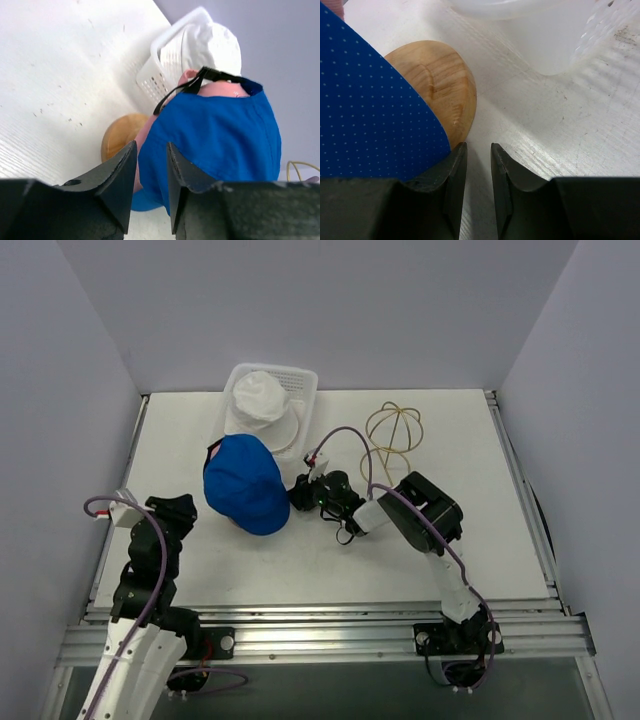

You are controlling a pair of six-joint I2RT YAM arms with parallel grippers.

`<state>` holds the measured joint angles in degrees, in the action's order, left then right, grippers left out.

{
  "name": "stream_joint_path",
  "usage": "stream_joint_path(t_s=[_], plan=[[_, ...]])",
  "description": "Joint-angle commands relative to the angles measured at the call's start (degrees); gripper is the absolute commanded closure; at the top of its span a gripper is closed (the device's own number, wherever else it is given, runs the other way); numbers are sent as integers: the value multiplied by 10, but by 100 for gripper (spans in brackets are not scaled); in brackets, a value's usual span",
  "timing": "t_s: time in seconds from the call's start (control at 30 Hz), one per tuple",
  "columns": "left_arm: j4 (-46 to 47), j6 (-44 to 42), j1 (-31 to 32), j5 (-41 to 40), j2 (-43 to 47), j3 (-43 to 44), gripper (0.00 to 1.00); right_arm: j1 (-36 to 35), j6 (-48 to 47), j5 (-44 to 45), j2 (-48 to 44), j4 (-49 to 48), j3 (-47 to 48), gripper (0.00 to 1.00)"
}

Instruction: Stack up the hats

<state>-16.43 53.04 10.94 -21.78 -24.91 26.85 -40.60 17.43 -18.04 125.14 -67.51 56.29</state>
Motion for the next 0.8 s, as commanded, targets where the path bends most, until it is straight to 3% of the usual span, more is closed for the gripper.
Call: stream_joint_path(t_s=[0.0, 0.1, 0.3, 0.47, 0.6, 0.77], plan=[[3, -93, -5, -34, 0, 31, 57, -6, -11, 0, -22, -4, 7, 77], [16, -131, -8, -26, -70, 89, 54, -6, -11, 0, -21, -3, 7, 77], [75, -175, -51, 93, -224, 166, 49, -6, -10, -4, -17, 5, 16, 77], [195, -138, -186, 312, -269, 151, 46, -6, -16, -3, -16, 10, 18, 77], [201, -148, -205, 352, -305, 166, 46, -7, -16, -6, -12, 12, 22, 77], [278, -141, -205, 400, -338, 145, 46, -7, -14, -8, -10, 6, 22, 77]])
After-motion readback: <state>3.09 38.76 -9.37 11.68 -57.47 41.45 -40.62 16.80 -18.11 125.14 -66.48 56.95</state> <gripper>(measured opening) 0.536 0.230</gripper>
